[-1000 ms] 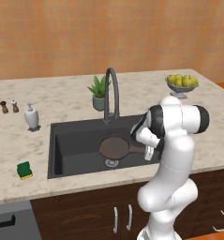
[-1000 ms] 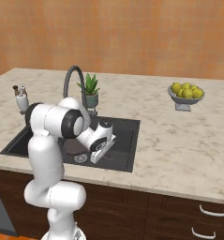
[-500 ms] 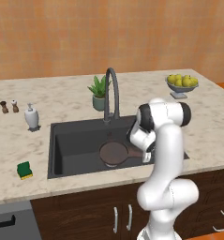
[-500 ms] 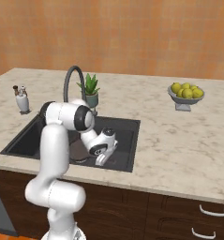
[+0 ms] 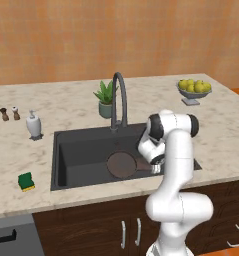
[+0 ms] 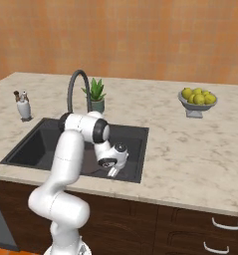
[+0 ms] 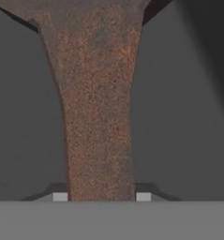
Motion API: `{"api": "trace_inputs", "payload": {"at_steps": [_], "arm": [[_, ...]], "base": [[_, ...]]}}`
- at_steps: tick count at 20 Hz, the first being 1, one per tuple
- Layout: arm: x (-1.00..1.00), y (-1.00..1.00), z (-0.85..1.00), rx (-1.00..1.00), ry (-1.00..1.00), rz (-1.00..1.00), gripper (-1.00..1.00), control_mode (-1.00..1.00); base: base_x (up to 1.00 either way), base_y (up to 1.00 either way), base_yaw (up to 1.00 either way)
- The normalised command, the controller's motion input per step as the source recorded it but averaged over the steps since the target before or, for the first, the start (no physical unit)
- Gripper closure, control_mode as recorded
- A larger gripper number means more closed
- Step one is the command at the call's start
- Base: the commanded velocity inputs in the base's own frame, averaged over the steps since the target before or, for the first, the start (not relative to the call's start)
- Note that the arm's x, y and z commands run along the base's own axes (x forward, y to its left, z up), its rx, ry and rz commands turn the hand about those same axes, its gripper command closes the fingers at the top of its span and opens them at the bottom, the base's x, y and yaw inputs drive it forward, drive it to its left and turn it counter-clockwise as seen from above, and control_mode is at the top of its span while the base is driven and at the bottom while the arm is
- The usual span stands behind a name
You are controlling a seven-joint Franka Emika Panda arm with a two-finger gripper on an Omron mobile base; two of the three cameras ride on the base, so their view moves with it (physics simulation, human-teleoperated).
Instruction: Pick the pan and sponge and place them into the sink. Then turn on the water.
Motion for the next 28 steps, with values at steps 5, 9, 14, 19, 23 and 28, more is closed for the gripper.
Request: {"api": "trace_inputs", "payload": {"at_steps": [5,9,14,19,23,28], "arm": [[0.32,0.00,-0.19,0.00,0.00,0.00,-1.00,-1.00],[-0.01,0.01,0.15,0.00,0.00,-0.03,-1.00,-1.00],[-0.13,0.04,0.82,0.00,0.00,-0.05,-1.00,-1.00],[-0.12,0.04,1.00,0.00,0.02,-0.04,-1.00,-1.00],[-0.22,0.00,1.00,0.00,0.08,-0.09,-1.00,-1.00],[-0.03,0.00,1.00,0.01,0.13,-0.14,-1.00,-1.00]], "base": [[0.00,0.00,0.00],[0.00,0.00,0.00],[0.00,0.00,0.00],[0.00,0.00,0.00],[0.00,0.00,0.00],[0.00,0.00,0.00]]}}
